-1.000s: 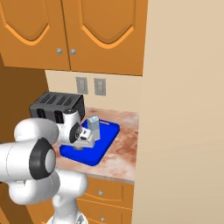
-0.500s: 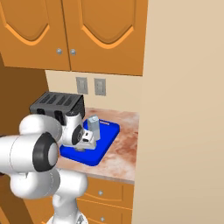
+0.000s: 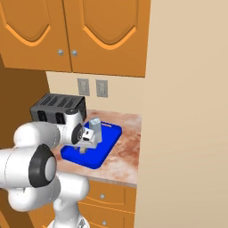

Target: Take out the milk from the fridge and place it on the tray on the counter. Then take the sugar cube near the tray and place it in the tray.

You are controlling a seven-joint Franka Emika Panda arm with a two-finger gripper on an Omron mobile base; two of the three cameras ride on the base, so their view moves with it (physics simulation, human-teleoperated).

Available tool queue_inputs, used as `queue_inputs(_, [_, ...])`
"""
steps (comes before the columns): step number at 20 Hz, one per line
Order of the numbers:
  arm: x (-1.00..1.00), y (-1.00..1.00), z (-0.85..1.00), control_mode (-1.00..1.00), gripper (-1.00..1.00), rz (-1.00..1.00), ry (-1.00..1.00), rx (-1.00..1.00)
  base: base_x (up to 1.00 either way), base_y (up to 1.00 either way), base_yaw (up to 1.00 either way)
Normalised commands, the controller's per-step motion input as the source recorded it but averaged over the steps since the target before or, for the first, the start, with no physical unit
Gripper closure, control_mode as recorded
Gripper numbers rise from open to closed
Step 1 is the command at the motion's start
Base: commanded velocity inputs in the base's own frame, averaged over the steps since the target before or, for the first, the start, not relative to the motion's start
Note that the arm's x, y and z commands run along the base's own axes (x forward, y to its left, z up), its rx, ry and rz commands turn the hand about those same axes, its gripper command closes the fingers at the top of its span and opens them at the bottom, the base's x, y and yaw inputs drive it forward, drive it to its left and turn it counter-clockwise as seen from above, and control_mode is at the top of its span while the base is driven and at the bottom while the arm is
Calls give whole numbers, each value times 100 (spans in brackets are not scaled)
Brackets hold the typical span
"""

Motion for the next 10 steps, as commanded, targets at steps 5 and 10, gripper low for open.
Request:
queue_inputs(5, [-16, 0, 42, -100, -100, 0, -11, 0, 0, 0, 0])
queue_inputs(10, [-53, 0, 64, -100, -100, 0, -16, 0, 0, 0, 0])
